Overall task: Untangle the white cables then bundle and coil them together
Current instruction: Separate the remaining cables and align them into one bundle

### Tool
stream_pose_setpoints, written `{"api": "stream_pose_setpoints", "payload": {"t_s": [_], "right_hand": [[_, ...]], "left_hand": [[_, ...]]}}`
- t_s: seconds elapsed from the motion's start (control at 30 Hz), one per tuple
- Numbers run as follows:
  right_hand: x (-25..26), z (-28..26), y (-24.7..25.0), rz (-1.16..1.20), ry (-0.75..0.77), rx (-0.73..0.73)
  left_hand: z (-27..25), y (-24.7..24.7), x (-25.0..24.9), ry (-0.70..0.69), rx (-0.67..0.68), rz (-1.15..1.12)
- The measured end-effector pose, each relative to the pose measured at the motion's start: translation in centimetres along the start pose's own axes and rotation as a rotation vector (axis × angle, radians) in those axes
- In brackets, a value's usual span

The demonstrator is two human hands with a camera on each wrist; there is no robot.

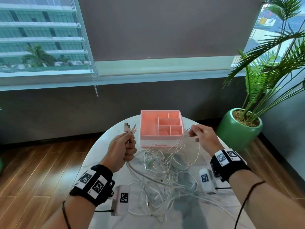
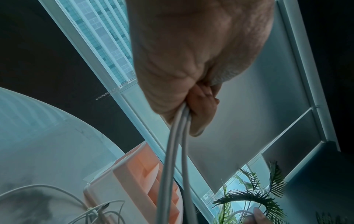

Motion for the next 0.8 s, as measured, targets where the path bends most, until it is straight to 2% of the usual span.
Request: {"api": "stream_pose_setpoints", "payload": {"t_s": [0.07, 0.13, 0.2, 0.23, 0.27, 0.3, 0.4, 0.43, 0.5, 0.63, 0.73, 0.8], "right_hand": [[-1.1, -0.3, -0.1, -0.147, 0.009, 0.126], [-3.2, -1.3, 0.1, -0.366, 0.013, 0.183], [-5.0, -3.0, 0.5, -0.526, 0.006, 0.061], [-5.9, -3.8, 0.6, -0.57, -0.031, -0.008], [-6.8, -4.7, 0.6, -0.608, -0.108, -0.01], [-8.1, -5.6, 0.4, -0.627, -0.219, 0.051], [-11.2, -8.3, -0.8, -0.665, -0.542, 0.41], [-12.0, -9.2, -1.2, -0.68, -0.601, 0.476], [-13.7, -10.5, -2.1, -0.756, -0.627, 0.502], [-14.5, -12.1, -2.8, -0.77, -0.616, 0.458], [-14.0, -11.0, -1.7, -0.389, -0.664, 0.201], [-11.8, -9.2, -1.0, -0.057, -0.63, 0.012]], "left_hand": [[0.1, 0.0, 0.1, 0.004, -0.001, 0.0], [0.1, 0.1, 0.1, 0.005, -0.001, -0.002], [0.1, 0.1, 0.1, 0.005, -0.006, -0.005], [0.1, 0.1, 0.1, 0.004, -0.008, -0.007], [0.0, 0.2, 0.1, 0.004, -0.01, -0.008], [0.0, 0.2, 0.1, 0.004, -0.012, -0.007], [0.2, 0.0, 0.3, 0.01, -0.012, 0.0], [0.3, -0.1, 0.3, 0.013, -0.01, 0.002], [0.5, -0.4, 0.3, 0.014, -0.002, 0.005], [0.5, -1.0, 0.3, 0.006, 0.008, 0.002], [0.5, -1.1, 0.2, -0.005, 0.008, 0.0], [0.5, -1.1, 0.0, -0.011, 0.002, 0.004]]}}
Point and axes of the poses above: each hand's wrist, its own z-axis towards the middle knuckle, its own y-axis out of the back of the hand, x = y × z, the point moved 2 cm from there along z, towards the middle knuckle, and after that the axes turned 9 degrees about y, right-handed, at the moved point
